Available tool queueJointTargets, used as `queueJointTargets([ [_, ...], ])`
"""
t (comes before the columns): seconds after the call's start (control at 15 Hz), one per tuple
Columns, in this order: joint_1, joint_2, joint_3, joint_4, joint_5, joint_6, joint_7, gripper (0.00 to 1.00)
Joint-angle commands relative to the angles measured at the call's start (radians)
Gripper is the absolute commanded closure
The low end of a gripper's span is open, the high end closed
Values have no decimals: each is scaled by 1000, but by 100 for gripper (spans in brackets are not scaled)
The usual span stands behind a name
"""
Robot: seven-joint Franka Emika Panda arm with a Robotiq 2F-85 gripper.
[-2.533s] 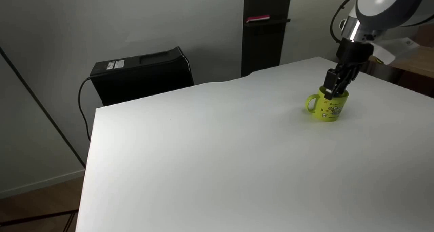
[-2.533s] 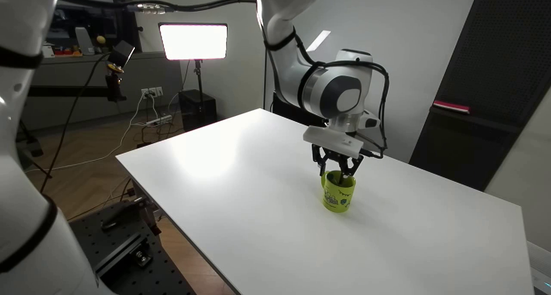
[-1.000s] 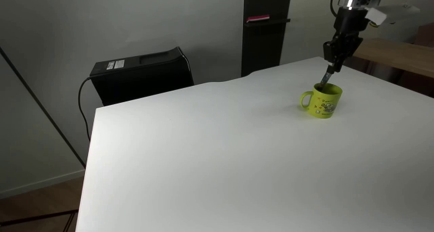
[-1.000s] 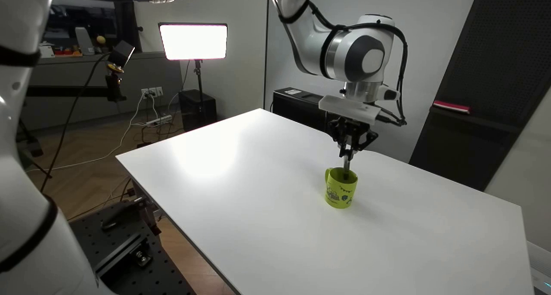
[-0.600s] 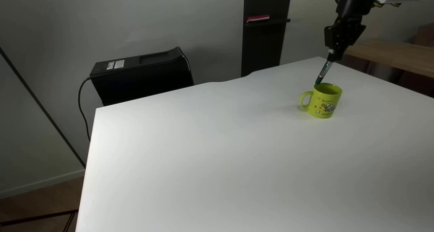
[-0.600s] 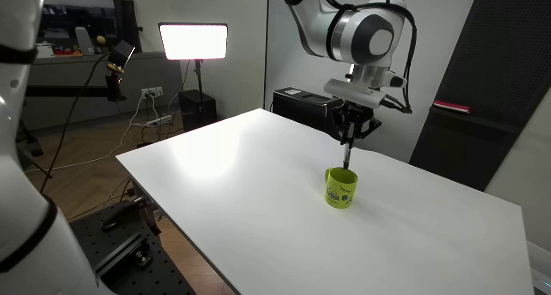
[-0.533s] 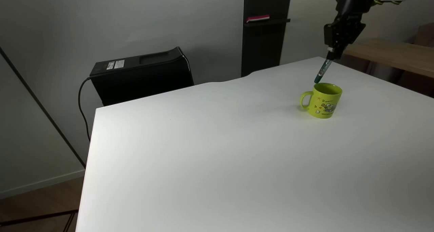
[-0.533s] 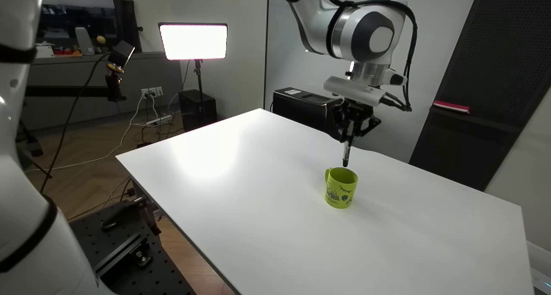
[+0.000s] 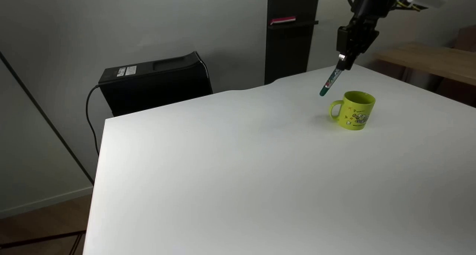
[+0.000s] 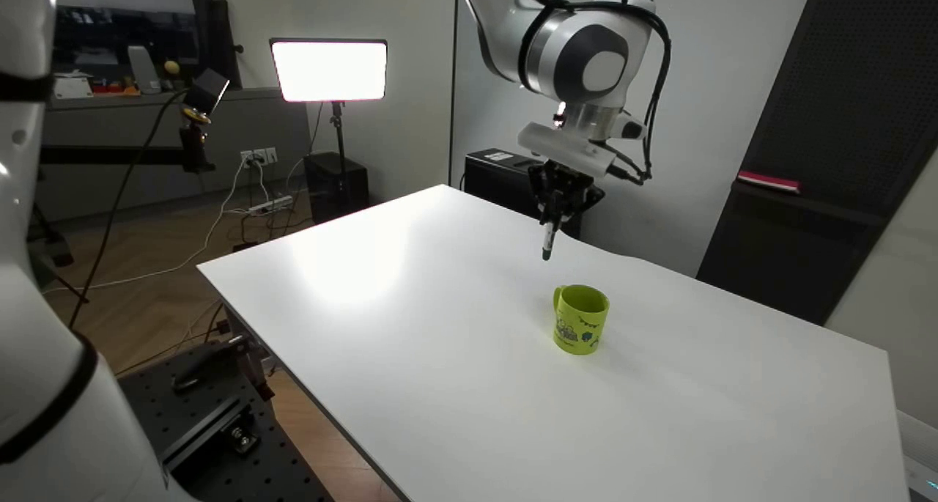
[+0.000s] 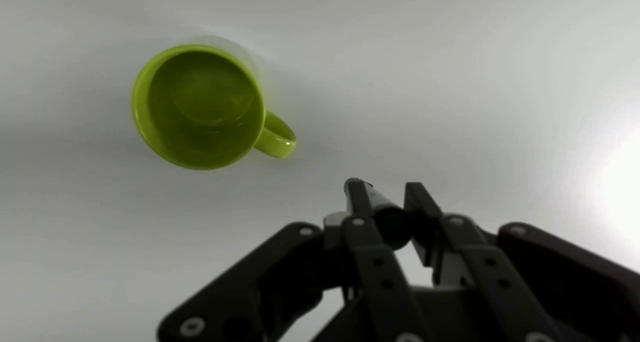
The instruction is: Put the marker in the mug on the table
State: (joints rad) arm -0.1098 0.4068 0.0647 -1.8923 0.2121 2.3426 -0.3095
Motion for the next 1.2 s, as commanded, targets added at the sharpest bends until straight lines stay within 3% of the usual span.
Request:
queueJointTargets([
  [0.0, 7, -32, 40, -71, 40, 26, -39, 94],
  [0.27, 16, -16, 59, -94, 54, 39, -39, 94],
  [0.4, 21, -20, 67, -149, 73, 156, -43, 94],
  [0.47, 29, -22, 71, -194, 77, 271, -47, 94],
  [0.67, 31, 14, 104, -263, 73, 426, -42, 94],
  [0.87, 25, 56, 146, -323, 65, 558, -30, 94],
  [1.13, -17, 126, 233, -399, 25, 855, -3, 94],
])
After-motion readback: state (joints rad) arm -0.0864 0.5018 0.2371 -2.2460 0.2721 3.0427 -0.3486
